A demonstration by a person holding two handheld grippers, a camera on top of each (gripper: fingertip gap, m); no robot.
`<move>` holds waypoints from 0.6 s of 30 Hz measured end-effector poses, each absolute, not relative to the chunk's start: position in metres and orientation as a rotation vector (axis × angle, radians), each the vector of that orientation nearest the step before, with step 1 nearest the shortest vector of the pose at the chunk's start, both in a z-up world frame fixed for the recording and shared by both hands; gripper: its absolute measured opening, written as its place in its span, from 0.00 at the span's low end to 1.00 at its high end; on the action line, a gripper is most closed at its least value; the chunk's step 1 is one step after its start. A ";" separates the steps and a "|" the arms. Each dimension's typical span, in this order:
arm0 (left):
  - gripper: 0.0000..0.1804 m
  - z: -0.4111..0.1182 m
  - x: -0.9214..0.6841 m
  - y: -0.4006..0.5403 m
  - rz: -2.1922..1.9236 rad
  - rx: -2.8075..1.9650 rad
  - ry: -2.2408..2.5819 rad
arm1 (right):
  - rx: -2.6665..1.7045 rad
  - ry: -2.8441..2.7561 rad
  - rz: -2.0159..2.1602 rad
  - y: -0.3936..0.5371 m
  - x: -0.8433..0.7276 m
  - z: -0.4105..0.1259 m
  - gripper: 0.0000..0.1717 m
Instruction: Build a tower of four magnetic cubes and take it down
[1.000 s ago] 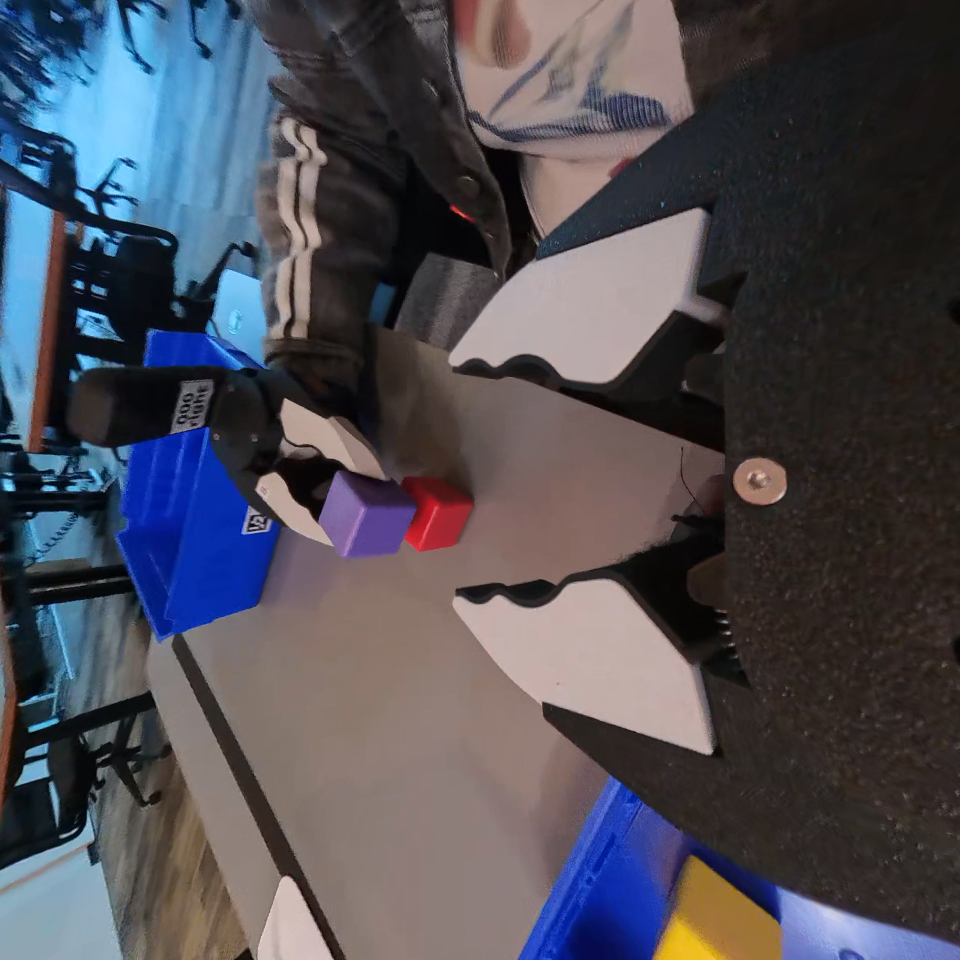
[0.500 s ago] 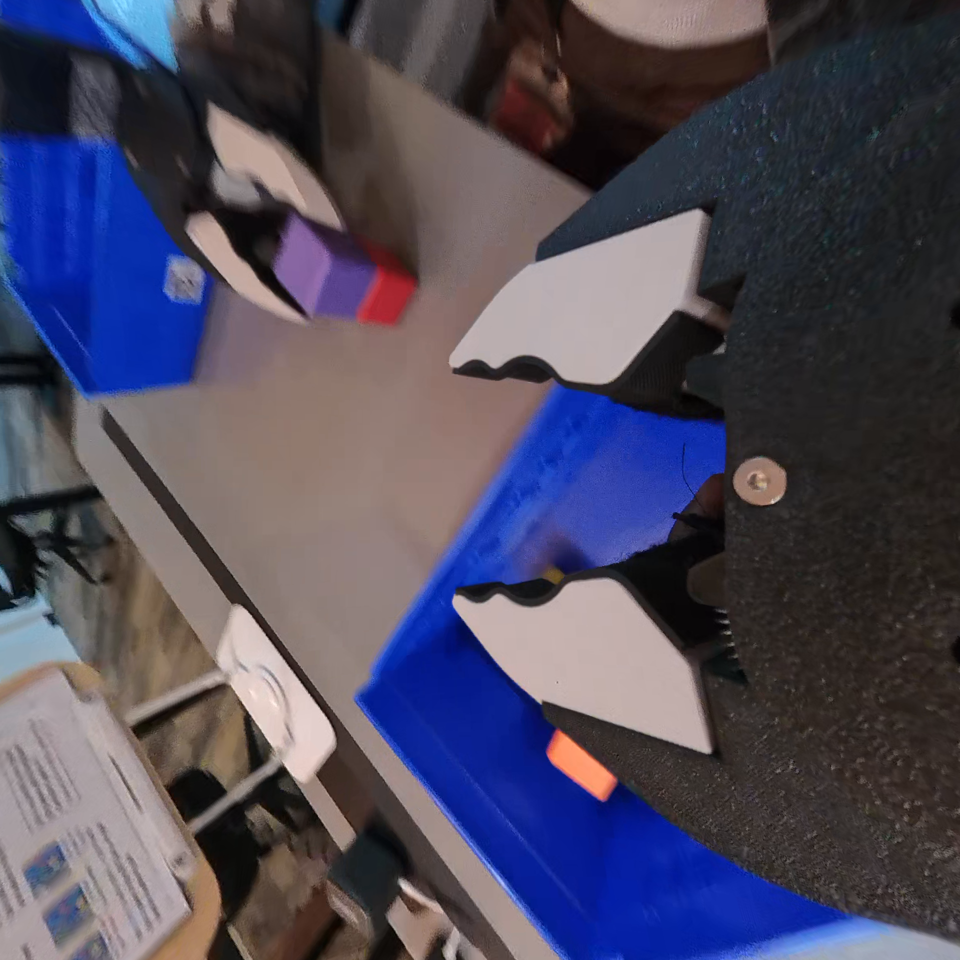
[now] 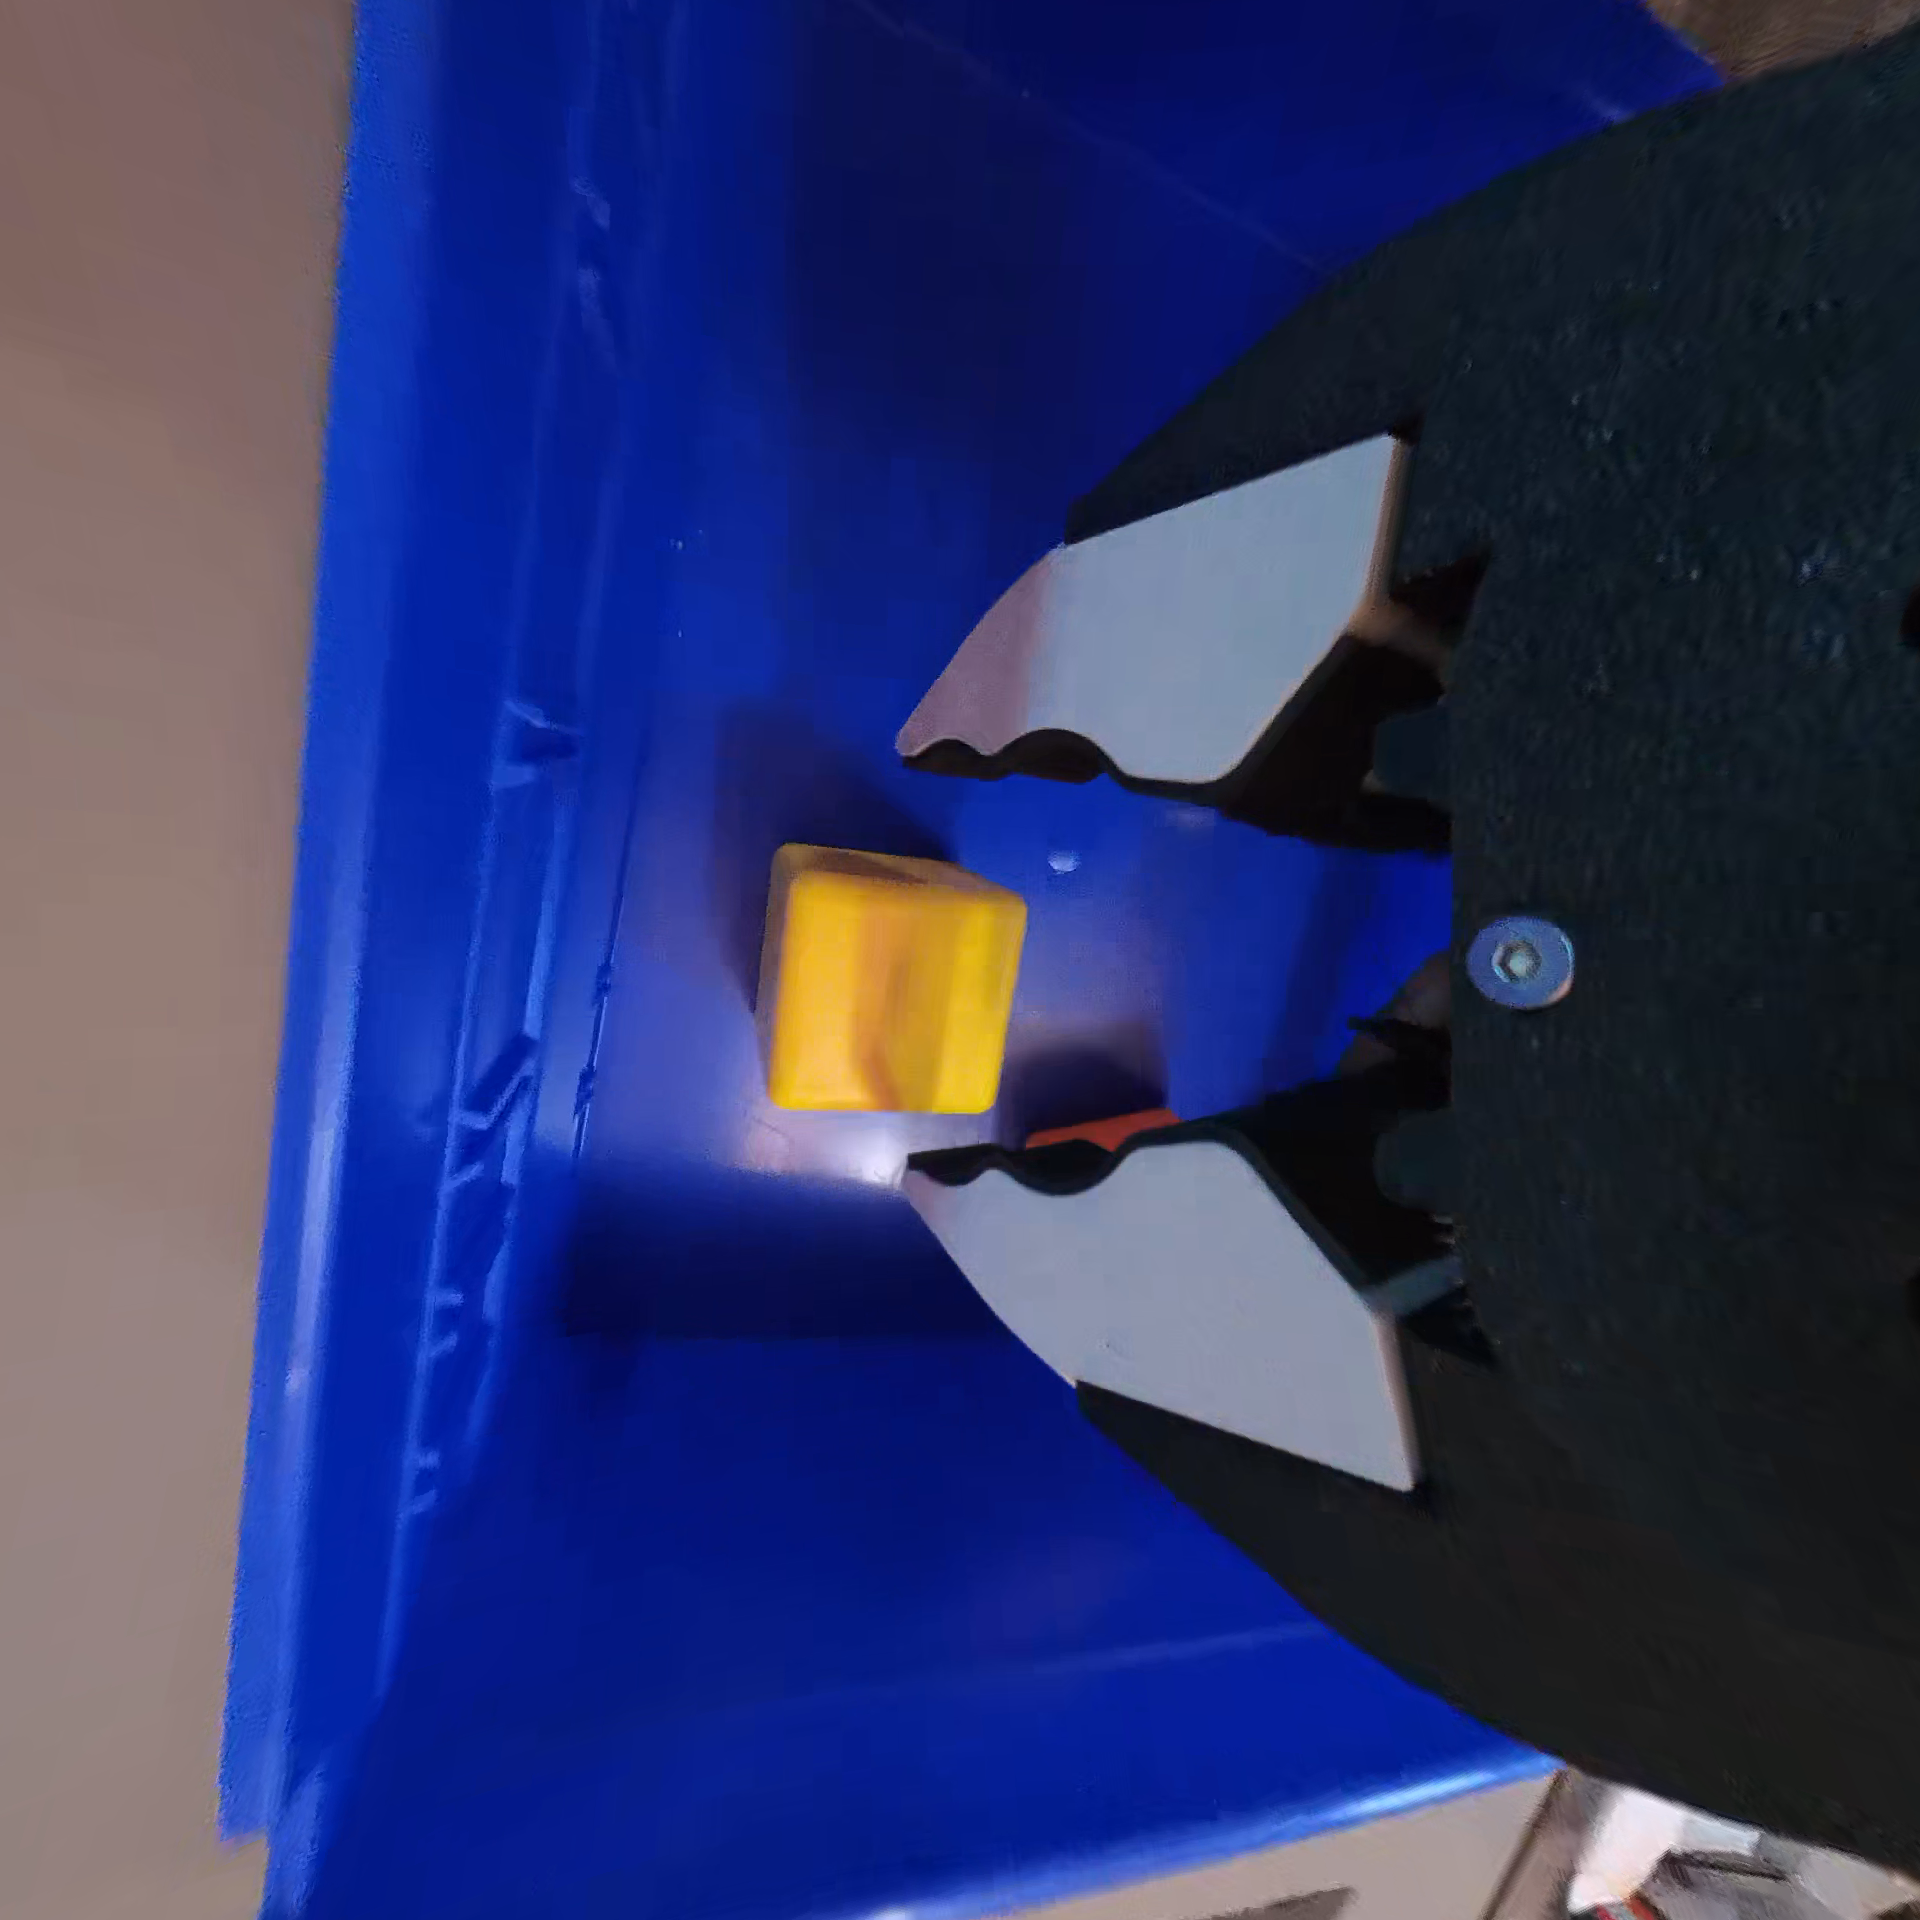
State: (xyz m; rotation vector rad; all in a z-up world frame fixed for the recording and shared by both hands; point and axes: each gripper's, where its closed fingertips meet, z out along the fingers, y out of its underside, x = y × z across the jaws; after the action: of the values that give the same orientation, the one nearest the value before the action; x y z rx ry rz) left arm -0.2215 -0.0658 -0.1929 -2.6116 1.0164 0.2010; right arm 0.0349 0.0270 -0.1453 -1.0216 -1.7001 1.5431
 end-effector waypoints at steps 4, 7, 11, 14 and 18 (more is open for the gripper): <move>0.31 -0.204 -0.227 -0.058 0.176 -2.606 1.021 | -1.021 -1.700 1.540 0.027 0.036 -0.146 0.38; 0.28 -0.194 -0.232 -0.058 0.159 -2.583 0.807 | -1.011 -1.699 1.540 0.027 0.036 -0.144 0.38; 0.27 -0.122 -0.222 -0.048 0.108 -2.180 0.407 | -1.002 -1.676 1.540 0.027 0.035 -0.140 0.38; 0.26 -0.045 -0.177 -0.057 -0.091 -1.771 0.284 | -0.996 -1.577 1.569 0.030 0.033 -0.122 0.38; 0.26 0.007 -0.091 -0.070 -0.367 -1.452 0.330 | -0.912 -1.443 1.635 0.013 0.030 -0.074 0.37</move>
State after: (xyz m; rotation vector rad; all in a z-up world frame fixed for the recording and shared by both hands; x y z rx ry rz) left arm -0.0907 -0.0700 0.0073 -1.4524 0.3302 -0.3674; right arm 0.0295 0.0133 -0.0740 -0.9123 -1.4432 1.6354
